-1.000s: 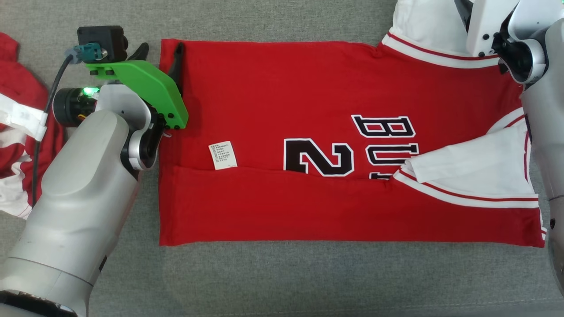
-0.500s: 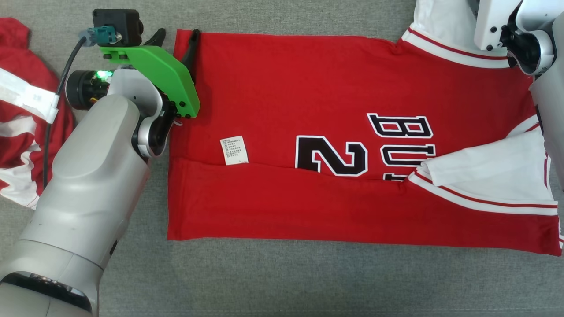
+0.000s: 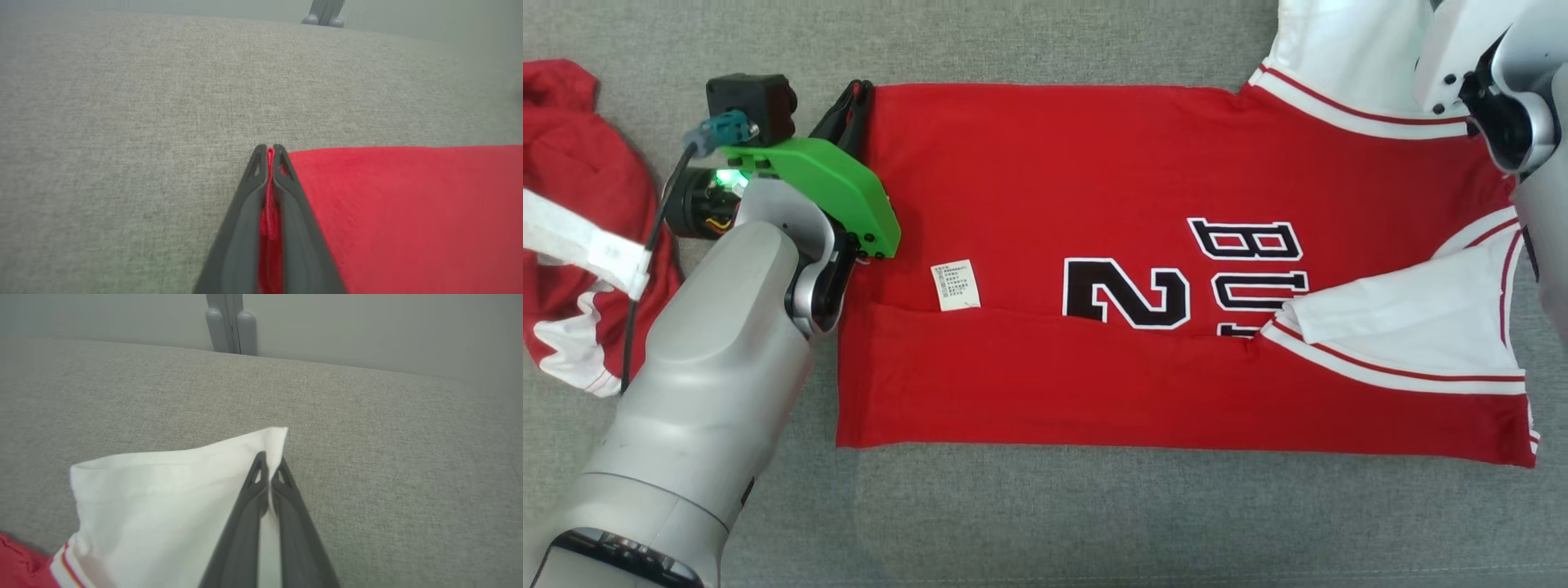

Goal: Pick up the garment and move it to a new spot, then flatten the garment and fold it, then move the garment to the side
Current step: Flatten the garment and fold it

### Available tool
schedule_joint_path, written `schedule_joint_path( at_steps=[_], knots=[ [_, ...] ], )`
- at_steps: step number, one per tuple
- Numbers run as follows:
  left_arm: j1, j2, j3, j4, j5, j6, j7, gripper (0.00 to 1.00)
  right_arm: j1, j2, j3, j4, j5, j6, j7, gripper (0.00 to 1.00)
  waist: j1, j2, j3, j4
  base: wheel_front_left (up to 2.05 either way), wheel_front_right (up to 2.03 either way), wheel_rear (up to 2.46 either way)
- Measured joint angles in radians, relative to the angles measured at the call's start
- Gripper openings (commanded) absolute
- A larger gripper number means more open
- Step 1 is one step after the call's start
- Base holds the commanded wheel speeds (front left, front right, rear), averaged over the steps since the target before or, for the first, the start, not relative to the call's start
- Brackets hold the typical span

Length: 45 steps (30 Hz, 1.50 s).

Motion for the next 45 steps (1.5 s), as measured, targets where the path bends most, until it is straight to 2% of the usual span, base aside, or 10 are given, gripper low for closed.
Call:
schedule_joint_path(
  at_steps=[9,19,27,36,37,39,40,41,42,45],
  knots=[
    [0.108,0.038,-0.019,-0.062,0.047,-0.029,-0.128,0.0,0.213,-0.06,0.036,-0.193,0.091,0.0,-0.061,0.0,0.0,0.0,-0.1,-0.028,0.0,0.0,0.0],
    [0.244,0.113,0.026,-0.184,0.149,-0.036,-0.158,0.0,0.537,-0.115,-0.036,-0.482,0.113,0.0,0.004,0.0,-0.0001,0.0,-0.188,-0.066,0.0,0.0,0.0],
    [0.387,0.138,0.109,-0.269,0.247,-0.049,-0.159,0.0,0.779,-0.061,-0.132,-0.678,0.091,0.0,0.088,0.0,-0.0001,0.0,-0.217,-0.096,0.0,0.0,0.0],
    [0.501,0.105,0.201,-0.27,0.3,-0.058,-0.159,0.0,0.933,0.033,-0.195,-0.796,0.038,0.0,0.137,0.0,0.0,0.0,-0.231,-0.105,0.0,0.0,0.0],
    [0.507,0.098,0.21,-0.265,0.304,-0.059,-0.159,0.0,0.948,0.043,-0.199,-0.805,0.031,0.0,0.139,0.17,-0.0001,0.0,-0.233,-0.105,0.0,0.0,0.0],
    [0.518,0.085,0.225,-0.259,0.308,-0.066,-0.159,0.0,0.974,0.059,-0.199,-0.816,0.029,0.0,0.162,0.31,-0.0001,0.0,-0.238,-0.104,0.0,0.0,0.0],
    [0.524,0.079,0.235,-0.253,0.308,-0.068,-0.159,0.14,0.991,0.07,-0.203,-0.821,0.028,0.0,0.176,0.58,-0.0001,0.0,-0.242,-0.104,0.0,0.0,0.0],
    [0.529,0.074,0.243,-0.25,0.309,-0.068,-0.159,0.47,1.004,0.076,-0.206,-0.825,0.027,0.0,0.188,1.0,-0.0001,0.0,-0.245,-0.104,0.0,0.0,0.0],
    [0.535,0.067,0.256,-0.245,0.309,-0.068,-0.159,0.96,1.021,0.084,-0.209,-0.83,0.026,0.0,0.208,1.0,-0.0001,0.0,-0.249,-0.103,0.0,0.0,0.0],
    [0.556,0.047,0.303,-0.257,0.313,-0.07,-0.159,1.0,1.06,0.098,-0.217,-0.854,0.015,0.0,0.243,1.0,-0.0001,0.0,-0.264,-0.102,0.0,0.0,0.0]
  ],
)
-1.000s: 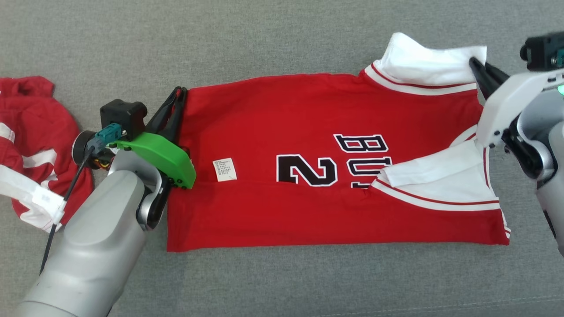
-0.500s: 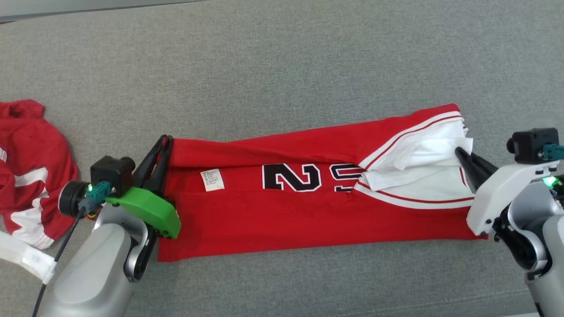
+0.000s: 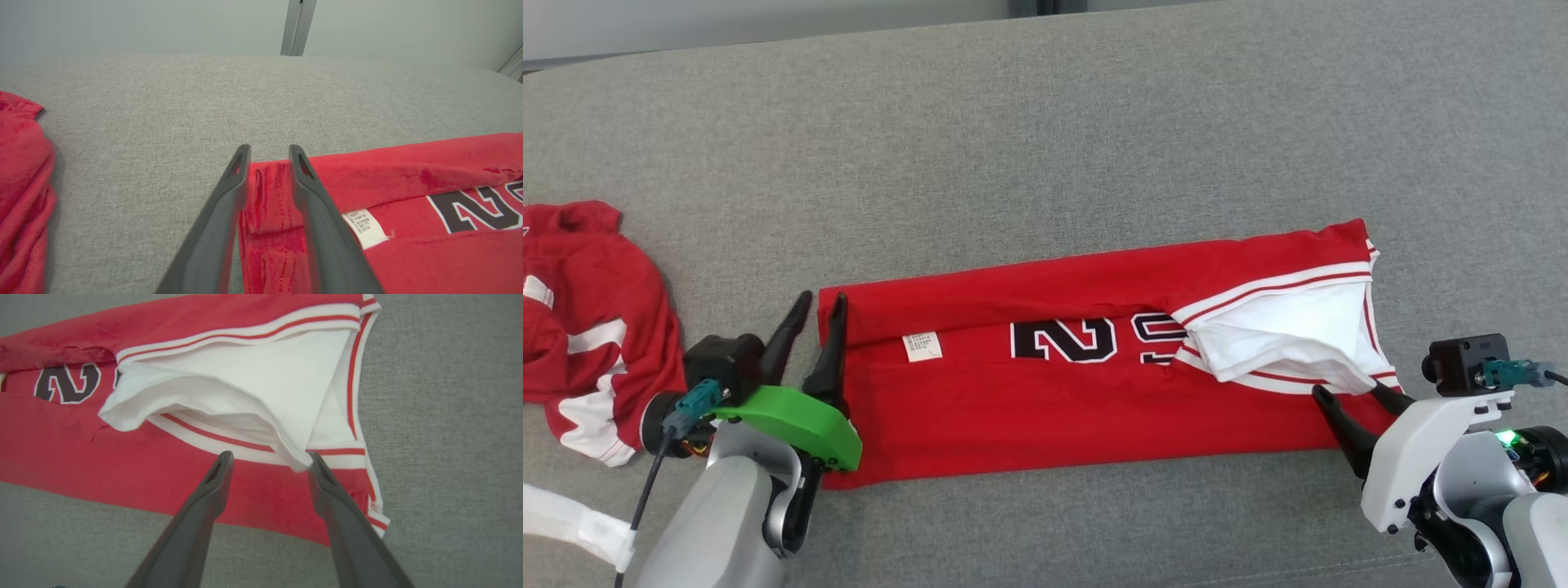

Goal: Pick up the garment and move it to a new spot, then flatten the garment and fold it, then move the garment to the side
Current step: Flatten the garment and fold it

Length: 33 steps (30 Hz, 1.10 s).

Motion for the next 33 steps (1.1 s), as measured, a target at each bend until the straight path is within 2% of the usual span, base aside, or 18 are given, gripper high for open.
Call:
schedule_joint_path(
  at_steps=[7,14,23,33],
  knots=[
    [0.105,-0.068,0.193,-0.165,0.038,-0.014,0.0,1.0,0.017,0.044,-0.072,-0.053,-0.038,0.0,-0.033,1.0,0.0,0.0,-0.044,0.003,0.0,0.0,0.0],
    [0.196,-0.143,0.319,-0.279,0.106,-0.048,-0.002,1.0,-0.035,0.087,-0.142,0.016,-0.08,0.0,-0.045,1.0,0.0,0.0,-0.088,0.016,0.0,0.0,0.0],
    [0.21,-0.172,0.358,-0.288,0.154,-0.059,-0.002,1.0,-0.18,0.111,-0.208,0.252,-0.126,0.0,-0.043,1.0,0.0,0.0,-0.097,0.052,0.0,0.0,0.0],
    [0.21,-0.176,0.351,-0.298,0.166,-0.063,-0.002,1.0,-0.274,0.133,-0.25,0.486,-0.168,0.0,-0.049,1.0,0.0,0.0,-0.071,0.089,0.0,0.0,0.0]
  ],
)
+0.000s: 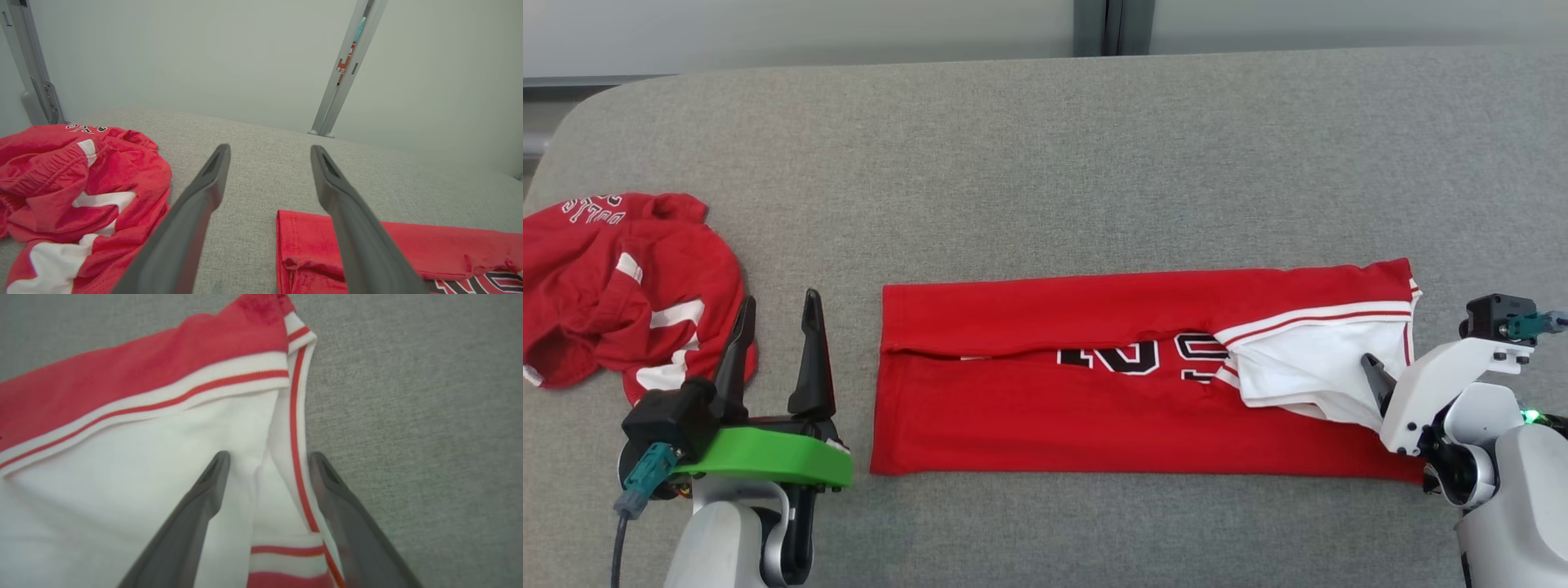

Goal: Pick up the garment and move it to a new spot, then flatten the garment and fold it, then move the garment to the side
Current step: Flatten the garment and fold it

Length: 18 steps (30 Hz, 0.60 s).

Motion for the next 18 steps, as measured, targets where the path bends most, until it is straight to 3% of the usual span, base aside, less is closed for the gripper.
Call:
schedule_joint_path(
  at_steps=[6,7,8,9,18],
  knots=[
    [0.0,0.002,-0.01,-0.005,-0.001,-0.001,0.0,1.0,-0.034,0.009,-0.016,0.073,-0.058,0.0,-0.007,1.0,0.0,0.0,0.018,0.012,0.0,0.0,0.0],
    [0.0,0.003,-0.011,-0.005,-0.001,-0.001,0.0,1.0,-0.039,0.013,-0.012,0.081,-0.055,0.0,-0.004,0.93,0.0,0.0,0.019,0.013,0.0,0.0,0.0],
    [0.0,0.004,-0.011,-0.004,-0.002,-0.001,0.0,1.0,-0.042,0.012,-0.005,0.084,-0.053,0.0,-0.003,0.28,0.0,0.0,0.02,0.013,0.0,0.0,0.0],
    [0.0,0.005,-0.011,-0.004,-0.002,-0.001,0.0,1.0,-0.043,0.01,0.005,0.086,-0.053,-0.001,-0.004,0.0,0.0,0.0,0.019,0.011,0.0,0.0,0.0],
    [0.0,0.007,-0.002,0.003,-0.004,-0.001,0.0,1.0,-0.054,-0.042,-0.042,0.057,-0.087,0.001,-0.053,0.0,0.0,0.0,0.003,-0.013,0.0,0.0,0.0]
  ],
)
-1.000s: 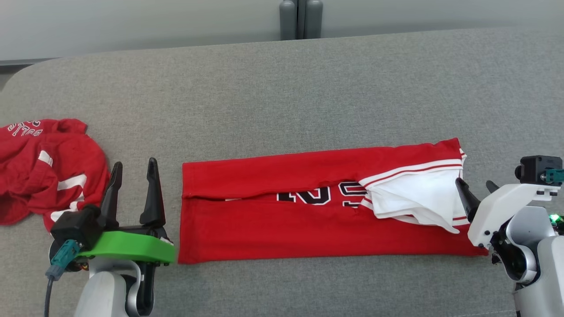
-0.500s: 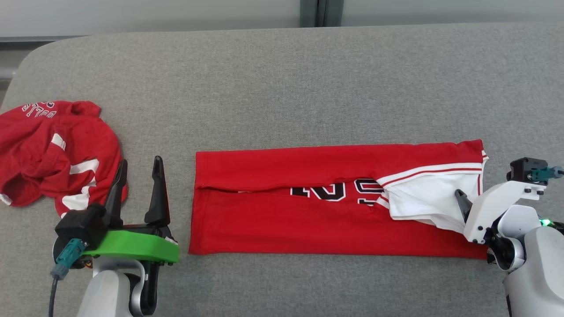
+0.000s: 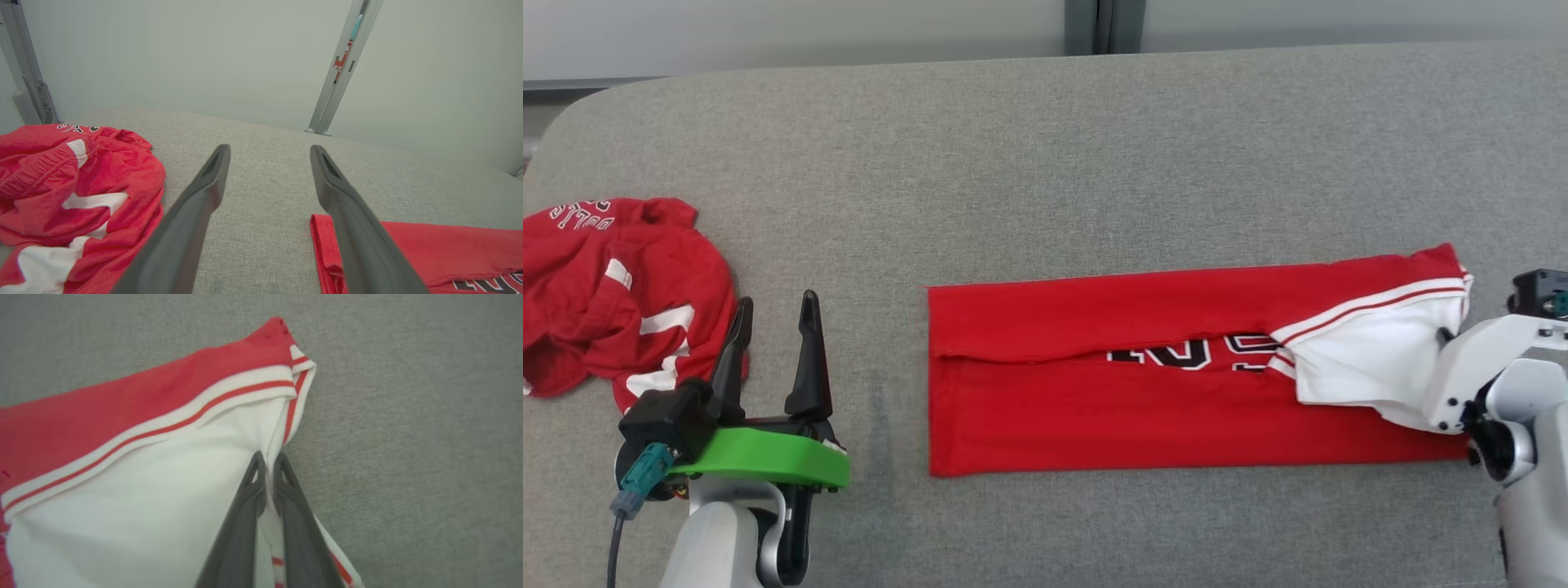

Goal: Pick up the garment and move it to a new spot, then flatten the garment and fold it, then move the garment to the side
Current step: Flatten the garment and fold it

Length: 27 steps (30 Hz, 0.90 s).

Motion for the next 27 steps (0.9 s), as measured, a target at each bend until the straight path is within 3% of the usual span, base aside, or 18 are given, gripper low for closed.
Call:
schedule_joint_path(
  at_steps=[9,14,27],
  knots=[
    [0.006,-0.007,0.003,0.003,-0.004,0.0,0.0,1.0,0.031,-0.115,-0.146,-0.147,-0.079,0.0,0.055,0.0,0.0,0.0,-0.028,-0.037,0.0,0.0,0.0],
    [0.012,-0.008,0.005,0.008,-0.005,0.0,0.0,1.0,0.056,-0.125,-0.139,-0.242,-0.09,-0.001,0.1,0.0,0.0,0.0,-0.038,-0.049,0.0,0.0,0.0],
    [0.027,-0.012,-0.002,0.017,-0.014,0.0,0.0,1.0,0.155,-0.015,0.262,-0.474,0.052,-0.001,0.173,0.0,0.0,0.0,-0.072,-0.028,0.0,0.0,0.0]
  ],
)
